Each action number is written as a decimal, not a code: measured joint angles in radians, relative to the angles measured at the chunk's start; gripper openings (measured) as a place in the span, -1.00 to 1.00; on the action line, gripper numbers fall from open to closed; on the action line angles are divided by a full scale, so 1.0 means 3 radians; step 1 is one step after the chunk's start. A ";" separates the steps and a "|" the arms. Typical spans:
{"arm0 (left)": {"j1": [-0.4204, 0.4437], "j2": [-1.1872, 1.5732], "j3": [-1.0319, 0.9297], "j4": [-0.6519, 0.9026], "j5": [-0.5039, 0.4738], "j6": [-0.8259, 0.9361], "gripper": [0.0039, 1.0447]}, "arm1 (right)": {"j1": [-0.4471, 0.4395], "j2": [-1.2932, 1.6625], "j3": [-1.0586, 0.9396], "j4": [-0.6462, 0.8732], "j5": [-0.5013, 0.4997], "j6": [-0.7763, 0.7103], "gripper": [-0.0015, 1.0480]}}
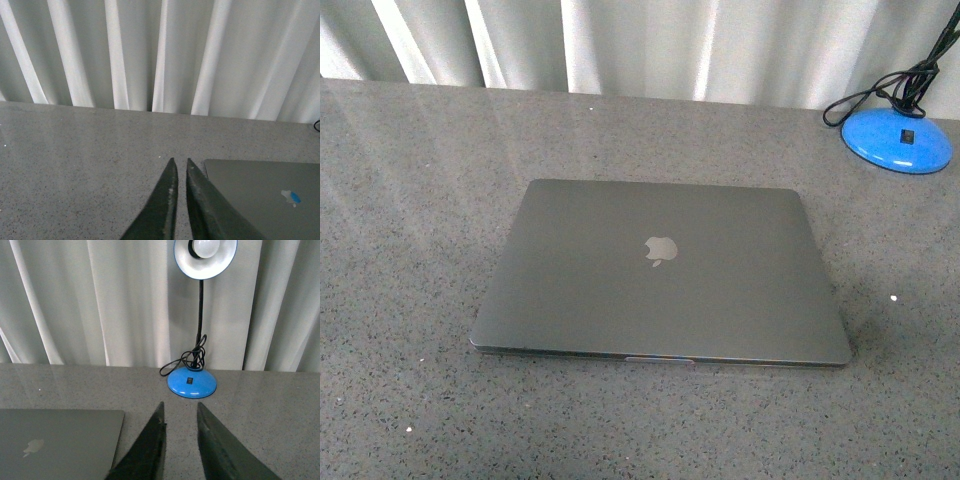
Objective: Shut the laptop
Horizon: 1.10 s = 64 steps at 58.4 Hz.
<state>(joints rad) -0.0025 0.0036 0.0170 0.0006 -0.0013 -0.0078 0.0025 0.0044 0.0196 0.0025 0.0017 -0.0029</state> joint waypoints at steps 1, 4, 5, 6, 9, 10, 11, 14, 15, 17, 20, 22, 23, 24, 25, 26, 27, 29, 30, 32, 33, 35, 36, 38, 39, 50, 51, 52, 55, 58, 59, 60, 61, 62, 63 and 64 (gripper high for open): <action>0.0000 0.0000 0.0000 0.0000 0.0000 0.0000 -0.33 | 0.0000 0.0000 0.0000 0.0000 0.0000 0.0000 -0.55; 0.0000 0.0000 0.0000 0.0000 0.0000 0.0000 -0.16 | 0.0000 0.0000 0.0000 0.0000 0.0000 0.0000 -0.34; 0.0000 -0.0001 0.0000 0.0000 0.0000 0.0000 -0.09 | 0.0000 0.0000 0.0000 0.0000 0.0000 0.0000 -0.28; 0.0000 -0.0001 0.0000 0.0000 0.0000 0.0000 -0.02 | 0.0000 0.0000 0.0000 0.0000 0.0000 0.0000 -0.24; 0.0000 -0.0001 0.0000 0.0000 0.0000 0.0000 0.15 | 0.0000 0.0000 0.0000 0.0000 0.0000 0.0000 -0.08; 0.0000 -0.0001 0.0000 0.0000 0.0000 0.0000 0.19 | 0.0000 0.0000 0.0000 0.0000 0.0000 0.0000 -0.01; 0.0000 -0.0001 0.0000 0.0000 0.0000 0.0000 0.25 | 0.0000 0.0000 0.0000 0.0000 0.0000 0.0000 0.02; 0.0000 -0.0001 0.0000 0.0000 0.0000 0.0000 0.39 | 0.0000 0.0000 0.0000 0.0000 0.0000 0.0000 0.19; 0.0000 -0.0001 0.0000 0.0000 0.0000 0.0000 0.46 | 0.0000 0.0000 0.0000 0.0000 0.0000 0.0000 0.26; 0.0000 -0.0001 0.0000 0.0000 0.0000 0.0000 0.56 | 0.0000 0.0000 0.0001 0.0000 0.0000 0.0000 0.36; 0.0000 -0.0001 0.0000 0.0000 0.0000 0.0000 0.73 | 0.0000 0.0000 0.0000 0.0000 0.0000 0.0000 0.53; 0.0000 -0.0001 0.0000 0.0000 0.0000 0.0000 0.87 | 0.0000 0.0000 0.0001 0.0000 0.0000 0.0000 0.66; 0.0000 -0.0001 0.0000 0.0000 0.0000 0.0004 0.91 | 0.0000 0.0000 0.0000 0.0000 0.0000 0.0000 0.70; 0.0000 -0.0001 0.0000 0.0000 0.0000 0.0004 0.91 | 0.0000 0.0000 0.0001 0.0000 0.0000 0.0000 0.76; 0.0000 -0.0001 0.0000 0.0000 0.0000 0.0005 0.89 | 0.0000 0.0000 0.0000 0.0000 0.0000 0.0003 0.82; 0.0000 -0.0001 0.0000 0.0000 0.0000 0.0004 0.87 | 0.0000 0.0000 0.0000 0.0000 0.0000 0.0004 0.84; 0.0000 -0.0001 0.0000 0.0000 0.0000 0.0004 0.86 | 0.0000 0.0000 0.0000 0.0000 0.0001 0.0003 0.84; 0.0000 -0.0001 0.0000 0.0000 0.0000 0.0004 0.87 | 0.0000 0.0000 0.0000 0.0000 0.0000 0.0003 0.80; 0.0000 -0.0001 0.0000 0.0000 0.0000 0.0005 0.87 | 0.0000 0.0000 0.0000 0.0000 0.0000 0.0001 0.80; 0.0000 -0.0001 0.0000 0.0000 0.0000 0.0004 0.87 | 0.0000 0.0000 0.0001 0.0000 0.0000 0.0003 0.81; 0.0000 -0.0001 0.0000 0.0000 0.0000 0.0004 0.87 | 0.0000 0.0000 0.0000 0.0000 0.0000 0.0003 0.81; 0.0000 -0.0001 0.0000 0.0000 0.0000 0.0004 0.87 | 0.0000 0.0000 0.0000 0.0000 0.0000 0.0003 0.81; 0.0000 -0.0001 0.0000 0.0000 0.0000 0.0004 0.87 | 0.0000 0.0000 0.0000 0.0000 0.0000 0.0003 0.81; 0.0000 -0.0001 0.0000 0.0000 0.0000 0.0004 0.87 | 0.0000 0.0000 0.0000 0.0000 0.0000 0.0003 0.81; 0.0000 -0.0001 0.0000 0.0000 0.0000 0.0005 0.87 | 0.0000 0.0000 0.0000 0.0000 0.0000 0.0003 0.81; 0.0000 -0.0001 0.0000 0.0000 0.0000 0.0005 0.87 | 0.0000 0.0000 0.0000 0.0000 0.0000 0.0003 0.81; 0.0000 -0.0001 0.0000 0.0000 0.0000 0.0004 0.87 | 0.0000 0.0000 0.0001 0.0000 0.0000 0.0003 0.81; 0.0000 -0.0001 0.0000 0.0000 0.0000 0.0004 0.87 | 0.0000 0.0000 0.0000 0.0000 0.0000 0.0003 0.81; 0.0000 -0.0001 0.0000 0.0000 0.0000 0.0004 0.87 | 0.0000 0.0000 0.0000 0.0000 0.0000 0.0003 0.81; 0.0000 -0.0001 0.0000 0.0000 0.0000 0.0005 0.87 | 0.0000 0.0000 0.0000 0.0000 0.0000 0.0003 0.81; 0.0000 -0.0001 0.0000 0.0000 0.0000 0.0005 0.87 | 0.0000 0.0000 0.0000 0.0000 0.0000 0.0003 0.81; 0.0000 -0.0001 0.0000 0.0000 0.0000 0.0004 0.87 | 0.0000 0.0000 0.0001 0.0000 0.0000 0.0001 0.81; 0.0000 -0.0001 0.0000 0.0000 0.0000 0.0005 0.87 | 0.0000 0.0000 0.0001 0.0000 0.0000 0.0003 0.81; 0.0000 -0.0001 0.0000 0.0000 0.0000 0.0005 0.87 | 0.0000 0.0000 0.0000 0.0000 0.0000 0.0003 0.81; 0.0000 -0.0001 0.0000 0.0000 0.0000 0.0004 0.87 | 0.0000 0.0000 0.0000 0.0000 0.0000 0.0001 0.81; 0.0000 -0.0001 0.0000 0.0000 0.0000 0.0005 0.87 | 0.0000 0.0000 0.0000 0.0000 0.0000 0.0003 0.81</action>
<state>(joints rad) -0.0025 0.0032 0.0170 0.0006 -0.0013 -0.0063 0.0025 0.0044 0.0196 0.0025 0.0017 -0.0021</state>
